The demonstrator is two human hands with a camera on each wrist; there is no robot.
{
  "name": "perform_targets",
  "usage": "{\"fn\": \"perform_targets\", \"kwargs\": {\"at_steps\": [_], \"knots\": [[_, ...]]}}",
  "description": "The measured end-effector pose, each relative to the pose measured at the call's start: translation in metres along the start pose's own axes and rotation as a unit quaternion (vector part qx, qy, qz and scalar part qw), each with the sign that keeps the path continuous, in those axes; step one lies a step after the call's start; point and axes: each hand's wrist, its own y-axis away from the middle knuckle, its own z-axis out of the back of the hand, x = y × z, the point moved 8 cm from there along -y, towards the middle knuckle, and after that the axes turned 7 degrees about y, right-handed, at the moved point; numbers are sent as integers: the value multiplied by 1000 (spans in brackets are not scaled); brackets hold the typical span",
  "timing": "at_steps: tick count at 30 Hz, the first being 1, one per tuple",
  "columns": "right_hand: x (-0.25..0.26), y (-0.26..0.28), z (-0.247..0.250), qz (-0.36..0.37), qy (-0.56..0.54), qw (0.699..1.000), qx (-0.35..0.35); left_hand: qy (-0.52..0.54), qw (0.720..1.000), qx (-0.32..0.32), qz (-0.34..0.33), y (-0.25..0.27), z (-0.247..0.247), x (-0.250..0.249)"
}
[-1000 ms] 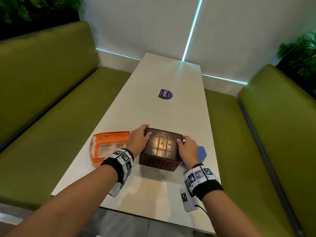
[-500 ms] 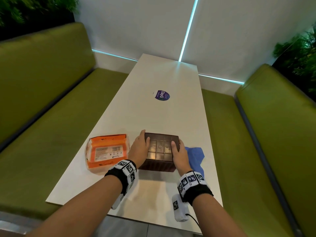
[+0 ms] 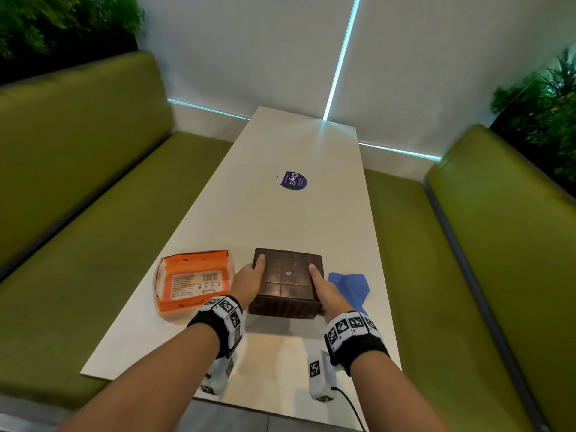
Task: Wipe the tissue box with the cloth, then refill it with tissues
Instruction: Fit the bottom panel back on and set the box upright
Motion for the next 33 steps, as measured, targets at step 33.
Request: {"fn": "perform_targets", "kwargs": {"at_steps": [33], "knots": [[-14, 58, 11, -1, -218, 964, 150, 59, 976, 147, -152, 108, 33, -63]]}}
